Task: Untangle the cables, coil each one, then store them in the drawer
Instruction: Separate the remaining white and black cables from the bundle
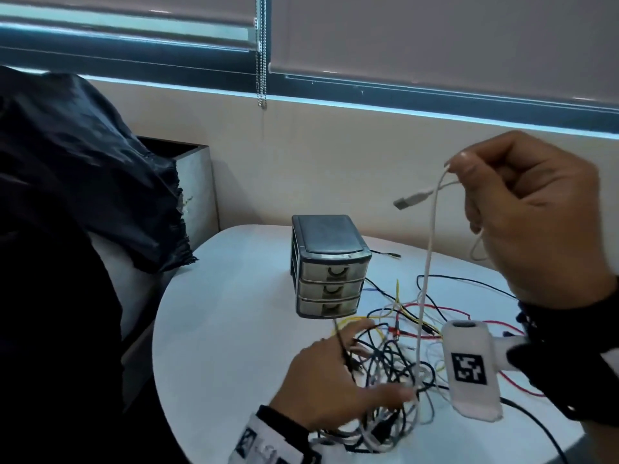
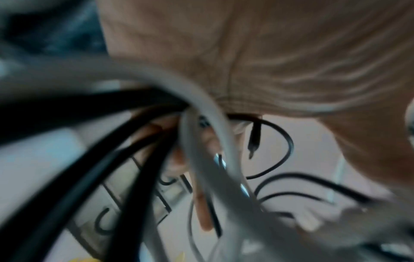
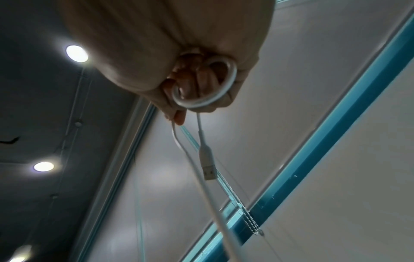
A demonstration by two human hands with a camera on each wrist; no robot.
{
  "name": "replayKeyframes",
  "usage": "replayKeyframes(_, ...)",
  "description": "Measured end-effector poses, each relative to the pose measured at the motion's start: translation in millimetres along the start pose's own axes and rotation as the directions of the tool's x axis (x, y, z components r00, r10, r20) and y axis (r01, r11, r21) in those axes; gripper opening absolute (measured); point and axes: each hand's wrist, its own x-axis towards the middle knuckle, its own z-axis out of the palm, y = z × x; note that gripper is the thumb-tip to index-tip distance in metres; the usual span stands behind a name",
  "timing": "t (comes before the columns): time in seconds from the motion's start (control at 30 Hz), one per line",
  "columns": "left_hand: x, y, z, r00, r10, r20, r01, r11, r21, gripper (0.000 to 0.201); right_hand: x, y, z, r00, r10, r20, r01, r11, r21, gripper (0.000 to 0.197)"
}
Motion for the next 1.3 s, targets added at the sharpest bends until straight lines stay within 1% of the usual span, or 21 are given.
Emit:
replayKeyframes(0.07, -1, 14, 8, 0.999, 0.028, -0.037, -0.021, 0.983, 0.18, 0.091, 4, -6, 5, 0.999, -0.029, -0.013, 0.029, 1.0, 0.0, 0.013)
replayKeyframes(0.13, 3, 17, 17, 0.991, 0.077, -0.109, -0.044, 0.961, 0.273, 0.081, 8, -10, 4, 0.999, -0.021, -0.038, 0.023, 0.999, 0.043, 0.014)
replayKeyframes(0.2, 7, 11, 22, 0.987, 0.032, -0.159, 0.019, 0.952, 0.307, 0.065, 11, -8, -1, 0.999, 0.003, -0.035, -0.001, 0.997, 0.074, 0.016)
replayKeyframes(0.27, 10, 0, 20, 0.985, -0.076, -0.157, 0.107, 0.975, 0.196, 0.053, 6, -1, -7, 1.0, -0.006, -0.025, 0.006, 1.0, 0.023, 0.016)
replayKeyframes(0.33, 9, -10, 11, 0.977, -0.158, -0.143, 0.154, 0.987, -0.038, 0.042, -6, 12, -13, 0.999, 0.03, -0.026, -0.031, 0.999, -0.037, 0.017)
replayKeyframes(0.37, 9, -15, 5, 0.97, -0.193, -0.148, 0.163, 0.968, -0.191, 0.036, -14, 23, -16, 0.996, 0.087, -0.022, -0.088, 0.995, -0.045, 0.018)
replayKeyframes(0.43, 7, -22, -8, 0.952, -0.249, -0.176, 0.136, 0.864, -0.485, 0.032, -31, 45, -22, 0.965, 0.262, 0.033, -0.26, 0.964, -0.054, 0.018)
replayKeyframes(0.5, 6, -25, -22, 0.922, -0.29, -0.257, 0.059, 0.761, -0.646, 0.034, -45, 68, -24, 0.893, 0.428, 0.137, -0.398, 0.896, -0.197, 0.018)
replayKeyframes(0.53, 6, -25, -28, 0.907, -0.297, -0.298, 0.019, 0.736, -0.677, 0.033, -52, 76, -23, 0.842, 0.497, 0.209, -0.416, 0.845, -0.337, 0.021)
replayKeyframes(0.6, 6, -24, -36, 0.89, -0.285, -0.357, -0.028, 0.745, -0.666, 0.032, -66, 87, -17, 0.708, 0.616, 0.345, -0.342, 0.727, -0.596, 0.04)
replayKeyframes(0.63, 6, -22, -38, 0.886, -0.265, -0.381, -0.04, 0.774, -0.632, 0.033, -71, 88, -11, 0.661, 0.642, 0.388, -0.317, 0.708, -0.631, 0.052)
replayKeyframes(0.73, 6, -14, -39, 0.862, -0.207, -0.462, -0.052, 0.871, -0.488, 0.035, -79, 66, 20, 0.509, 0.664, 0.548, -0.487, 0.747, -0.452, 0.061)
replayKeyframes(0.8, 8, -9, -38, 0.829, -0.203, -0.522, -0.038, 0.91, -0.414, 0.035, -85, 51, 41, 0.392, 0.645, 0.656, -0.643, 0.702, -0.306, 0.066)
replayKeyframes(0.83, 8, -9, -37, 0.812, -0.214, -0.542, -0.028, 0.915, -0.403, 0.036, -90, 49, 49, 0.36, 0.631, 0.687, -0.676, 0.684, -0.274, 0.064)
replayKeyframes(0.93, 7, -7, -38, 0.779, -0.244, -0.578, 0.004, 0.923, -0.384, 0.046, -96, 48, 62, 0.365, 0.62, 0.694, -0.66, 0.699, -0.277, 0.051)
replayKeyframes(1.0, 5, -9, -40, 0.766, -0.245, -0.594, -0.006, 0.921, -0.389, 0.044, -96, 53, 61, 0.357, 0.634, 0.686, -0.628, 0.707, -0.326, 0.041)
replayKeyframes(1.1, 5, -13, -43, 0.733, -0.26, -0.628, -0.05, 0.901, -0.432, 0.041, -92, 57, 55, 0.407, 0.603, 0.686, -0.58, 0.751, -0.316, 0.003)
replayKeyframes(1.2, 7, -12, -42, 0.704, -0.276, -0.654, -0.134, 0.853, -0.504, 0.039, -92, 63, 55, 0.537, 0.551, 0.638, -0.491, 0.82, -0.295, 0.01)
replayKeyframes(1.23, 9, -11, -42, 0.698, -0.28, -0.66, -0.174, 0.827, -0.535, 0.038, -94, 66, 57, 0.551, 0.541, 0.635, -0.484, 0.827, -0.285, 0.005)
replayKeyframes(1.27, 10, -9, -42, 0.695, -0.289, -0.658, -0.207, 0.797, -0.568, 0.036, -98, 68, 60, 0.534, 0.539, 0.652, -0.493, 0.824, -0.277, 0.013)
replayKeyframes(1.3, 10, -7, -42, 0.699, -0.303, -0.648, -0.231, 0.762, -0.604, 0.035, -103, 71, 62, 0.491, 0.548, 0.677, -0.522, 0.807, -0.276, 0.03)
